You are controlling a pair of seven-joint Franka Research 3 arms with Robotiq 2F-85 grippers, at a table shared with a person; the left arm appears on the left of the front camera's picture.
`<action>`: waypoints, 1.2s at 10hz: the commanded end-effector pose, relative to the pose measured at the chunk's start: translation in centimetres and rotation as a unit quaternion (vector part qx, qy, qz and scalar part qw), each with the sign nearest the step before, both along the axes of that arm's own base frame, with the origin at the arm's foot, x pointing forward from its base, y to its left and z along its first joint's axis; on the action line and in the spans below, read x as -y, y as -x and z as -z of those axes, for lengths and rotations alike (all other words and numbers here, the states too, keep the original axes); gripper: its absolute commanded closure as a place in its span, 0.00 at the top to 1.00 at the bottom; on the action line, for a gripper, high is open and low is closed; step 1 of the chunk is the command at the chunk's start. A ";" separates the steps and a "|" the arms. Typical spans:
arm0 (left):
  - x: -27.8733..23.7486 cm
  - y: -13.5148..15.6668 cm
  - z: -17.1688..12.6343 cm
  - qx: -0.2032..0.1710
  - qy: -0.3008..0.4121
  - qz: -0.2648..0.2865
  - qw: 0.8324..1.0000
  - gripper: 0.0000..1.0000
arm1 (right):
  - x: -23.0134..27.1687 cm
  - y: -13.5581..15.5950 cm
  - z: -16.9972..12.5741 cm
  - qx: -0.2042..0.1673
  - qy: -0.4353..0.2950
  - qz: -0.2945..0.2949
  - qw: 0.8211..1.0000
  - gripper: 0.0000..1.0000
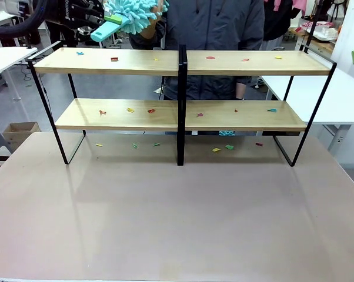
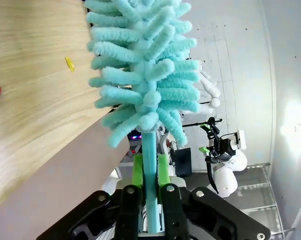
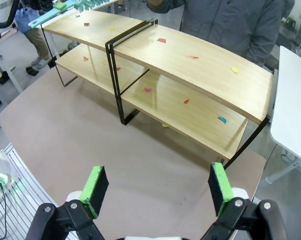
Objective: Clean the shelves.
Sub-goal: Pick up the Duster when the human hands it over.
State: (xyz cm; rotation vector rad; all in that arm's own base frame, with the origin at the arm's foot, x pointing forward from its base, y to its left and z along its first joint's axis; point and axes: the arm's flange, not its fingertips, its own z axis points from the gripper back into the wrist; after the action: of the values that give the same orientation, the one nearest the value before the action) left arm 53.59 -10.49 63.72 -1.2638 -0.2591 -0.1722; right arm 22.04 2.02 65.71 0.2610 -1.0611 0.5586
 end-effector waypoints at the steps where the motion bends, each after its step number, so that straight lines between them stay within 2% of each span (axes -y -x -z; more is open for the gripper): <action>1: -2.8 1.3 -1.4 0.042 -0.002 0.042 0.998 0.00 | 0.1 0.0 0.0 -0.001 0.000 0.000 1.000 1.00; 2: -6.2 2.8 -2.9 0.057 -0.021 0.090 0.994 0.00 | 0.1 0.0 0.0 -0.001 0.000 0.000 1.000 1.00; 3: -10.6 4.6 -4.5 0.089 -0.059 0.100 0.989 0.00 | 0.1 0.0 0.0 -0.001 0.000 0.000 1.000 1.00; 5: -20.4 9.1 -6.3 0.137 -0.114 0.051 0.983 0.00 | 0.1 0.0 0.0 -0.001 0.000 0.000 1.000 1.00; 7: -26.8 12.6 -7.6 0.158 -0.129 0.005 0.979 0.00 | 0.1 0.0 0.0 -0.001 0.000 0.000 1.000 1.00; 9: -30.6 14.9 -8.3 0.175 -0.164 -0.048 0.970 0.00 | 0.1 0.0 0.0 -0.001 0.000 0.000 1.000 1.00; 12: -32.7 15.6 -8.1 0.172 -0.173 -0.111 0.963 0.00 | 0.1 0.0 0.0 -0.001 0.000 0.000 1.000 1.00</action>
State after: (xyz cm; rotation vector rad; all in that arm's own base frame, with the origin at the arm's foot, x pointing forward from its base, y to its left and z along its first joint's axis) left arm 38.39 23.47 72.26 -0.8615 -0.6222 -0.2577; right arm 22.06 2.02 65.65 0.2611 -1.0598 0.5586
